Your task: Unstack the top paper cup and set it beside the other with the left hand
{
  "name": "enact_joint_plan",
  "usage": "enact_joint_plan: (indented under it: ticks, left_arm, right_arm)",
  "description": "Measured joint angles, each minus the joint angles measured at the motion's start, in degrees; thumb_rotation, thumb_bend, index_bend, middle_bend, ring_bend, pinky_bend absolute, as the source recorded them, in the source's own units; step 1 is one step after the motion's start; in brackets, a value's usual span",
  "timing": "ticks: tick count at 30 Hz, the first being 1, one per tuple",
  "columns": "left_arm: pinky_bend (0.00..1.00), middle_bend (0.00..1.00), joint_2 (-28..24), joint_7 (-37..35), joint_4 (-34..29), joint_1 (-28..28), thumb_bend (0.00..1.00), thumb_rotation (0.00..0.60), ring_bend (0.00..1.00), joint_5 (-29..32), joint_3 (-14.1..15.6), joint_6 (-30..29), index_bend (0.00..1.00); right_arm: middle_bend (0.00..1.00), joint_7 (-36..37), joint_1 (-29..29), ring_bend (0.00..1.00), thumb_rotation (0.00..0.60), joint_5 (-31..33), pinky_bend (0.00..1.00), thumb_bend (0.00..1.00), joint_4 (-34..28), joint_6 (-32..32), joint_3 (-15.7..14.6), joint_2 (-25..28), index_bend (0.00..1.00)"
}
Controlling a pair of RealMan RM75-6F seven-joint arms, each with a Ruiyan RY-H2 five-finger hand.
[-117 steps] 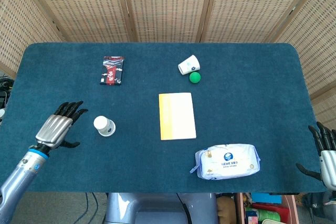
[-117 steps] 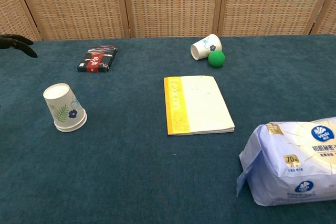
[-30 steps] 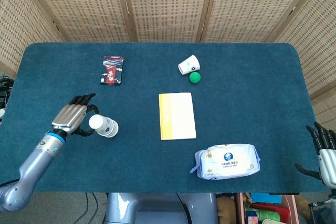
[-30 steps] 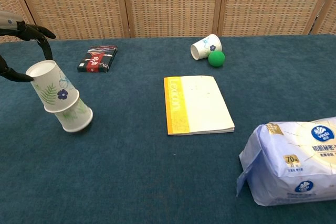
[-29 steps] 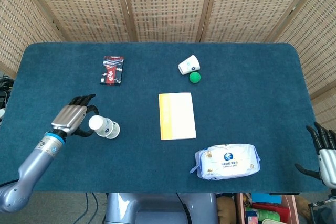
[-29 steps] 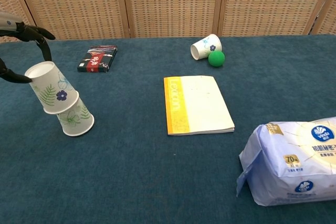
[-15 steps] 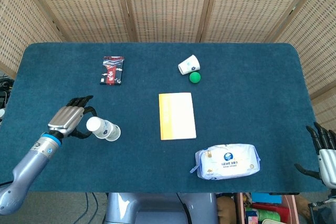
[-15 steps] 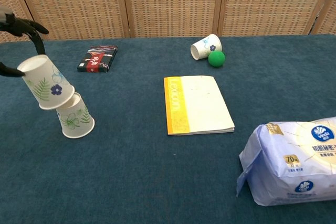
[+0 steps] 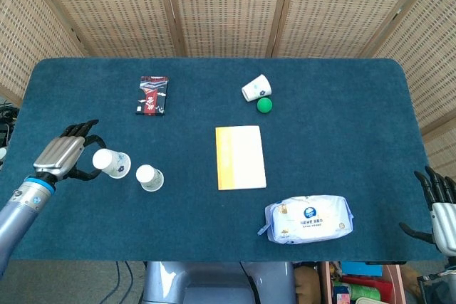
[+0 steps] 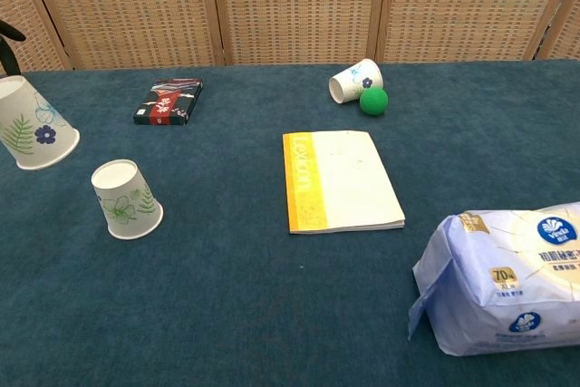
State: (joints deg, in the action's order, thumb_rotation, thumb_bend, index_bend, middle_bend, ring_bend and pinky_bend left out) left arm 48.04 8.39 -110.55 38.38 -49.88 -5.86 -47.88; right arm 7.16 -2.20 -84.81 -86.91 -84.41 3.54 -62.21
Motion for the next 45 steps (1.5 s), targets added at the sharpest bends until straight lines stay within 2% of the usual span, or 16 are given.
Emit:
enact_joint_plan:
  ticks: [7,15,17,19,20,21,27,30,33,37,41,43,45]
  left_arm:
    - [0.0,0.0,6.6,-1.5,8.1,-0.9,0.31,0.6,0.0,-0.8,1.9,2.4,0.4]
    - [0.0,0.0,13.0,-0.2,11.9,-1.0,0.31,0.6,0.0,-0.7,3.2,2.3,0.4]
    - [0.0,0.0,13.6,0.3,12.1,-0.9,0.31,0.6,0.0,-0.6,3.3,2.1,0.31]
    - [0.0,0.0,13.8,0.3,11.9,-1.0,0.31,0.6,0.0,-0.7,3.2,1.7,0.08]
    - [0.0,0.0,13.8,0.2,11.7,-1.0,0.31,0.6,0.0,-0.9,3.2,1.4,0.03]
    - [0.0,0.0,13.8,0.1,11.5,-1.1,0.3,0.6,0.0,-1.2,3.1,1.2,0.0]
    - [0.0,0.0,11.9,-1.6,8.6,-3.2,0.29,0.6,0.0,-5.5,2.6,-2.5,0.0]
    - [0.0,0.0,10.7,-3.0,7.0,-5.0,0.29,0.6,0.0,-8.6,2.6,-5.4,0.0]
    - [0.0,0.0,10.2,-4.0,6.1,-7.9,0.28,0.6,0.0,-13.2,3.0,-11.0,0.0]
    - [0.0,0.0,10.7,-3.8,6.1,-13.7,0.26,0.6,0.0,-21.0,4.6,-22.8,0.0]
    - [0.0,0.0,12.6,-1.5,7.1,-20.6,0.26,0.6,0.0,-27.5,6.6,-34.2,0.0]
    - [0.0,0.0,13.9,1.0,7.3,-24.5,0.26,0.6,0.0,-30.1,7.9,-38.1,0.0]
    - [0.0,0.0,14.9,3.1,7.2,-27.0,0.26,0.6,0.0,-31.0,9.0,-39.6,0.0]
  right_arm:
    - [0.0,-0.6,-0.2,0.0,0.6,0.3,0.0,0.0,-0.1,0.5,0.0,-0.2,0.0]
    - [0.0,0.0,-0.2,0.0,0.6,0.6,0.0,0.0,0.0,0.7,0.1,0.0,0.0]
    - [0.0,0.1,-0.2,0.0,0.6,0.6,0.0,0.0,0.0,0.7,0.1,0.1,0.0]
    - [0.0,0.2,-0.2,0.0,0.6,0.6,0.0,0.0,0.1,0.6,0.1,0.1,0.0]
    - [0.0,0.2,-0.2,0.0,0.6,0.6,0.0,0.0,0.1,0.6,0.1,0.1,0.0]
    - [0.0,0.2,-0.2,0.0,0.6,0.6,0.0,0.0,0.1,0.7,0.1,0.1,0.0]
    - [0.0,0.2,-0.2,0.0,0.6,0.6,0.0,0.0,0.1,0.7,0.1,0.1,0.0]
    - [0.0,0.2,-0.1,0.0,0.6,0.5,0.0,0.0,0.0,0.5,0.1,0.1,0.0]
    - [0.0,0.0,0.0,0.0,0.6,0.4,0.0,0.0,-0.1,0.2,0.1,0.1,0.0]
    - [0.0,-0.1,0.1,0.0,0.6,0.1,0.0,0.0,-0.4,-0.2,0.0,0.1,0.0]
    - [0.0,-0.1,0.3,0.0,0.6,-0.3,0.0,0.0,-0.7,-0.9,0.0,0.2,0.0]
    - [0.0,-0.1,0.5,0.0,0.6,-0.6,0.0,0.0,-0.9,-1.4,-0.1,0.3,0.0]
    - [0.0,-0.1,0.7,0.0,0.6,-0.7,0.0,0.0,-1.0,-1.7,-0.1,0.4,0.0]
